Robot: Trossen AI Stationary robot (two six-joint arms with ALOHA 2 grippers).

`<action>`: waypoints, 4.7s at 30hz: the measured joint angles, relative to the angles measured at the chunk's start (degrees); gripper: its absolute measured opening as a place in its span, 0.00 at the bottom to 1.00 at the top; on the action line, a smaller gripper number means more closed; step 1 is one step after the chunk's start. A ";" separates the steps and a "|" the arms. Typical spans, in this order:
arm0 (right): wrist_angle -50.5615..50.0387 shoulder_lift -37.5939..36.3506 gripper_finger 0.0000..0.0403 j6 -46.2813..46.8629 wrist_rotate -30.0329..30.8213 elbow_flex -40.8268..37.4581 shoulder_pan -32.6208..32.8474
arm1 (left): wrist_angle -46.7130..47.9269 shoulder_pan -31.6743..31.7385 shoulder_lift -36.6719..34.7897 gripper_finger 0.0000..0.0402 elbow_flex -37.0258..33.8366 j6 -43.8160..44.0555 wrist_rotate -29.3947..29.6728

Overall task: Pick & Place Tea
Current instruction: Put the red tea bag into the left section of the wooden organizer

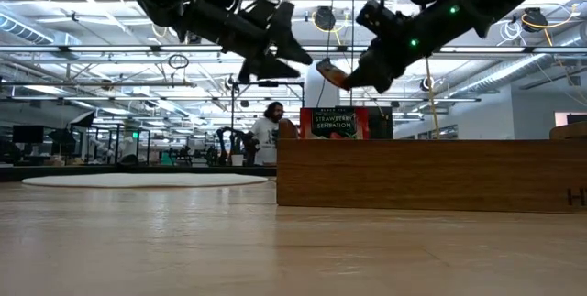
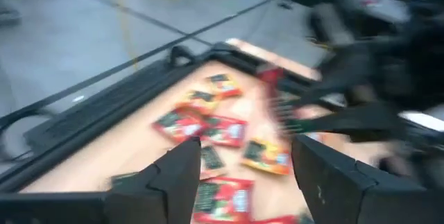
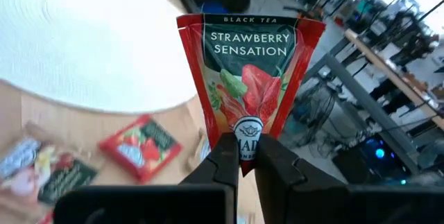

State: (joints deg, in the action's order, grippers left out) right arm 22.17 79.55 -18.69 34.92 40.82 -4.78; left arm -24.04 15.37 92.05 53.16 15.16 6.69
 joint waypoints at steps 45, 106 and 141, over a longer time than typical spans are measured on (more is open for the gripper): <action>9.64 0.00 0.04 -3.66 -2.25 0.00 -0.17 | -8.75 -3.35 0.66 0.57 -0.04 0.68 0.42; 4.45 -0.85 0.32 4.29 -11.39 0.02 -2.18 | 19.99 -16.62 -6.97 0.00 -0.04 -22.38 -25.22; 4.52 -0.76 0.31 6.25 -11.38 0.00 -3.43 | 16.94 -20.60 10.90 0.00 4.89 -17.62 -24.62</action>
State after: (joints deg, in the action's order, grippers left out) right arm 26.68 78.78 -12.43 23.54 40.82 -8.21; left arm -7.10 -5.23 102.95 58.05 -2.46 -17.93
